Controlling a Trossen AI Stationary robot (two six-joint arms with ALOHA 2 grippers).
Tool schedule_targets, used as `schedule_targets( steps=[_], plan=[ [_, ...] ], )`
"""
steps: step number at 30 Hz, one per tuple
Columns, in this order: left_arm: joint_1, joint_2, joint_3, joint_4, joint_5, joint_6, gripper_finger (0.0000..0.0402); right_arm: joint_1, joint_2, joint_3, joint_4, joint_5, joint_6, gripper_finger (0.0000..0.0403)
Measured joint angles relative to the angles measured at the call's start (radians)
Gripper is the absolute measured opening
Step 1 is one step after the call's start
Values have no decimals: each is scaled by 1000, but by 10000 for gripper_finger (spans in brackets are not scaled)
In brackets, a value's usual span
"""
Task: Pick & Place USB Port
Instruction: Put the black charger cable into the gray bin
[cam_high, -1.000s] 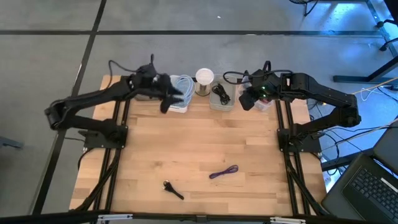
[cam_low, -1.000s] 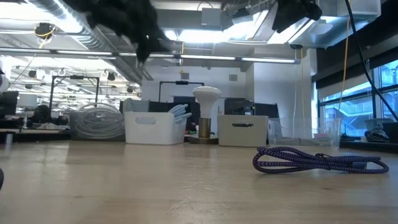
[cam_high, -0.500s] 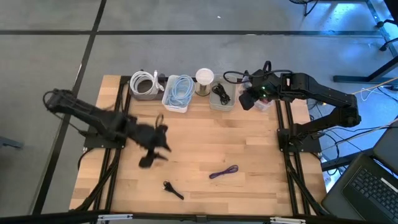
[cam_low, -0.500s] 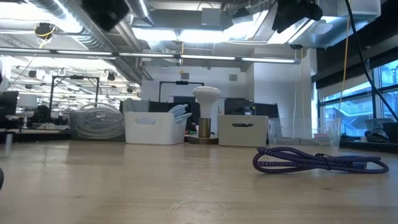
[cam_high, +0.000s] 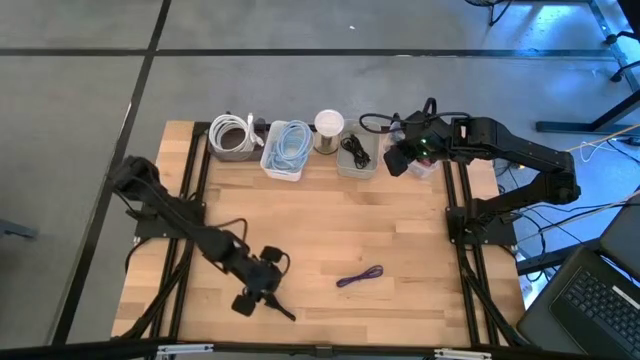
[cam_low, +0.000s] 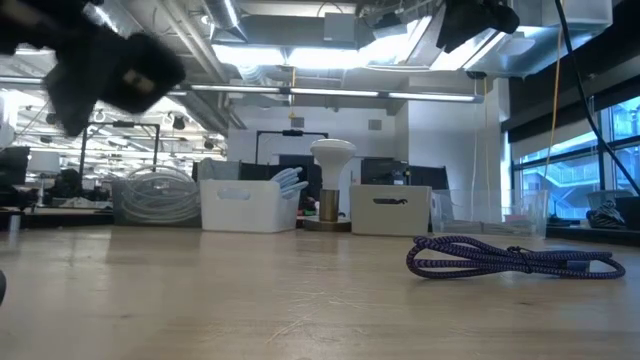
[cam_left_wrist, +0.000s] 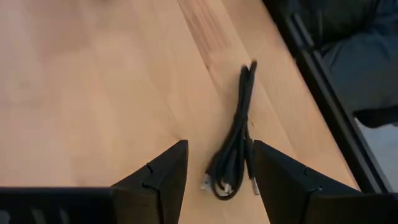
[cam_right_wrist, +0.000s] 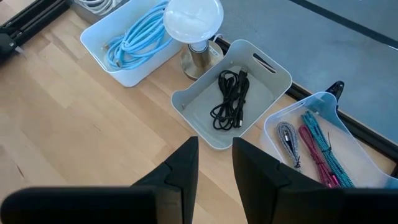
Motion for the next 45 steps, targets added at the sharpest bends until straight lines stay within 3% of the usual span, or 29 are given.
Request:
schedule_targets(
  steps=[18, 22, 28, 31, 35, 45],
  plan=[
    [-44, 232, 3, 142, 36, -90, 166, 0, 0, 0, 0, 0, 22, 101],
    [-43, 240, 3, 144, 32, -98, 124, 0, 0, 0, 0, 0, 24, 101],
    [-43, 235, 4, 143, 33, -84, 18, 0, 0, 0, 0, 0, 24, 101],
    [-40, 230, 4, 145, 30, -83, 5, 0, 0, 0, -1, -1, 24, 101],
    [-43, 203, 0, 136, -36, -79, 2, 0, 0, 0, -2, -21, 24, 101],
    [-44, 75, -2, 159, -349, 37, 2, 35, 0, 0, -4, -36, 24, 101]
  ],
)
